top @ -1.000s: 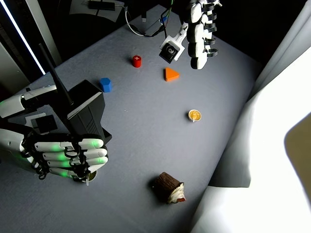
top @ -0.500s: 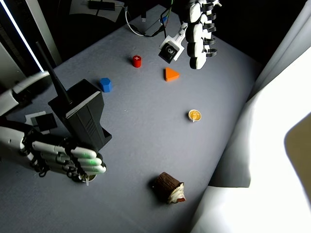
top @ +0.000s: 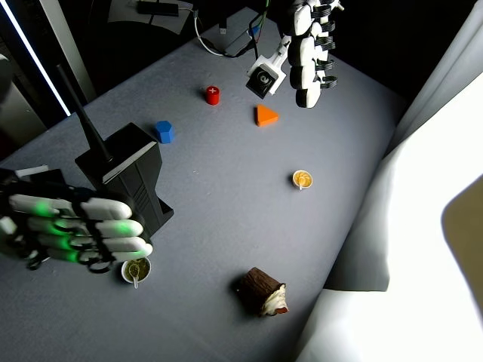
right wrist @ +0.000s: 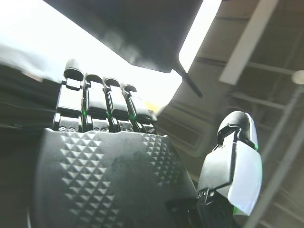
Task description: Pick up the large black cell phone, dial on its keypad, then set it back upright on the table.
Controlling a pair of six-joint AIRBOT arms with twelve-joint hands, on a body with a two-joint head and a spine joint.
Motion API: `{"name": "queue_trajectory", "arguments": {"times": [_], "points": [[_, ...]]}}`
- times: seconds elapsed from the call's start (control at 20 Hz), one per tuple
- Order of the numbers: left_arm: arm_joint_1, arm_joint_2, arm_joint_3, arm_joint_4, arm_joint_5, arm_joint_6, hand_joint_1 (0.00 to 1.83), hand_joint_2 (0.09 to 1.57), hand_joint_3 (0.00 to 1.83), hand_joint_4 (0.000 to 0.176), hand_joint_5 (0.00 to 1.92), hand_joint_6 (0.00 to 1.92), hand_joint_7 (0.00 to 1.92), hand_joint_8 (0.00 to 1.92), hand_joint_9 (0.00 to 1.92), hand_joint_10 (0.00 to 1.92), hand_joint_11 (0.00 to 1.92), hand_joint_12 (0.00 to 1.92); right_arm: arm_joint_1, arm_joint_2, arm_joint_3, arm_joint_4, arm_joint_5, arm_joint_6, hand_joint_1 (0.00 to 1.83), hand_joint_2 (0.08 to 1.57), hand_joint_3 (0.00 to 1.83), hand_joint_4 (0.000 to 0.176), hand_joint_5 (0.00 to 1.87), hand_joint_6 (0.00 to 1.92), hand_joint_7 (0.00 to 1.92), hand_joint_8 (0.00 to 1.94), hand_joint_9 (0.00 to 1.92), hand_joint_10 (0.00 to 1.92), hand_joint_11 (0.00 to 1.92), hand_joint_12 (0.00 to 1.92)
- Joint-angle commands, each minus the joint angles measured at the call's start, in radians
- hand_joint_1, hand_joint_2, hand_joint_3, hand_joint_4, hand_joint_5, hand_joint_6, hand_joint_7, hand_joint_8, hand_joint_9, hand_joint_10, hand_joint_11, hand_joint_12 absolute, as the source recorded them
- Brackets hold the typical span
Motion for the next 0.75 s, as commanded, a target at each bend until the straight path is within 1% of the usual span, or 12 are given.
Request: {"name": "queue_trajectory", "arguments": {"times": [0.0,0.05,0.1,0.2,0.25,0.4,0.45,0.5,0.55,0.6,0.65,0.7], "points": [[-0.022,-0.001,-0.011,-0.067,-0.09,-0.006,0.0,1.21,0.0,0.016,0.13,0.0,0.1,0.0,0.08,0.0,0.0,0.15,-0.005,0.015,-0.004,-0.018,0.119,0.005,0.05,0.84,0.01,0.0,0.0,0.0,0.0,0.0,0.0,0.0,0.0,0.17],[-0.022,-0.001,-0.012,-0.067,-0.089,-0.006,0.0,1.2,0.0,0.015,0.13,0.0,0.1,0.0,0.09,0.0,0.0,0.17,-0.014,0.021,-0.013,-0.019,0.119,0.005,0.04,0.85,0.01,0.0,0.0,0.0,0.0,0.0,0.0,0.0,0.0,0.14],[-0.022,-0.002,-0.012,-0.067,-0.089,-0.006,0.0,1.2,0.0,0.015,0.13,0.0,0.1,0.0,0.09,0.0,0.0,0.16,-0.021,0.063,-0.03,-0.032,0.119,0.006,0.05,0.87,0.01,0.0,0.0,0.0,0.0,0.0,0.0,0.0,0.0,0.13],[-0.019,-0.001,-0.01,-0.067,-0.089,-0.006,0.0,1.2,0.0,0.014,0.11,0.0,0.1,0.0,0.08,0.0,0.0,0.15,-0.039,0.108,-0.054,-0.112,0.119,0.006,0.05,0.87,0.01,0.0,0.0,0.0,0.0,0.0,0.0,0.0,0.0,0.15],[-0.018,-0.001,-0.009,-0.067,-0.089,-0.006,0.0,1.2,0.0,0.014,0.12,0.0,0.11,0.01,0.09,0.0,0.0,0.15,-0.046,0.123,-0.065,-0.123,0.119,0.006,0.02,0.89,0.01,0.0,0.0,0.0,0.0,0.0,0.0,0.0,0.0,0.15],[-0.016,-0.001,0.002,-0.068,-0.09,-0.006,0.0,1.2,0.0,0.014,0.12,0.0,0.11,0.01,0.09,0.0,0.0,0.15,-0.121,0.221,-0.135,-0.135,0.12,0.006,0.02,0.89,0.01,0.0,0.0,0.0,0.0,0.0,0.0,0.0,0.0,0.15],[-0.016,-0.001,0.009,-0.068,-0.09,-0.006,0.0,1.2,0.0,0.015,0.13,0.0,0.13,0.0,0.1,0.0,0.0,0.2,-0.148,0.256,-0.16,-0.134,0.12,0.006,0.03,0.89,0.0,0.0,0.0,0.0,0.0,0.0,0.0,0.0,0.0,0.24],[-0.017,0.0,0.013,-0.07,-0.09,-0.006,0.0,1.2,0.0,0.016,0.17,0.0,0.16,0.0,0.11,0.0,0.0,0.27,-0.166,0.276,-0.176,-0.134,0.12,0.002,0.07,0.9,0.0,0.0,0.0,0.0,0.0,0.0,0.0,0.0,0.0,0.26],[-0.017,0.001,0.016,-0.071,-0.091,-0.006,0.0,1.2,0.0,0.02,0.17,0.0,0.15,0.0,0.11,0.0,0.0,0.29,-0.183,0.3,-0.189,-0.131,0.12,-0.001,0.08,0.9,0.0,0.0,0.0,0.0,0.0,0.0,0.01,0.0,0.0,0.33],[-0.017,0.003,0.016,-0.072,-0.088,-0.006,0.0,1.2,0.0,0.018,0.17,0.0,0.12,0.0,0.1,0.0,0.0,0.27,-0.195,0.333,-0.204,-0.108,0.12,-0.003,0.1,0.89,0.0,0.0,0.0,0.0,0.0,0.0,0.02,0.0,0.0,0.38],[-0.018,0.003,0.015,-0.076,-0.087,-0.006,0.0,1.2,0.0,0.021,0.17,0.0,0.1,0.0,0.08,0.0,0.0,0.21,-0.208,0.358,-0.216,-0.083,0.12,-0.003,0.1,0.9,0.0,0.0,0.0,0.0,0.0,0.0,0.01,0.0,0.0,0.41],[-0.019,0.006,0.009,-0.077,-0.087,-0.007,0.0,1.2,0.0,0.023,0.17,0.0,0.1,0.0,0.07,0.0,0.0,0.17,-0.252,0.395,-0.234,-0.052,0.12,-0.002,0.09,0.9,0.0,0.0,0.0,0.0,0.0,0.0,0.01,0.0,0.0,0.41]]}}
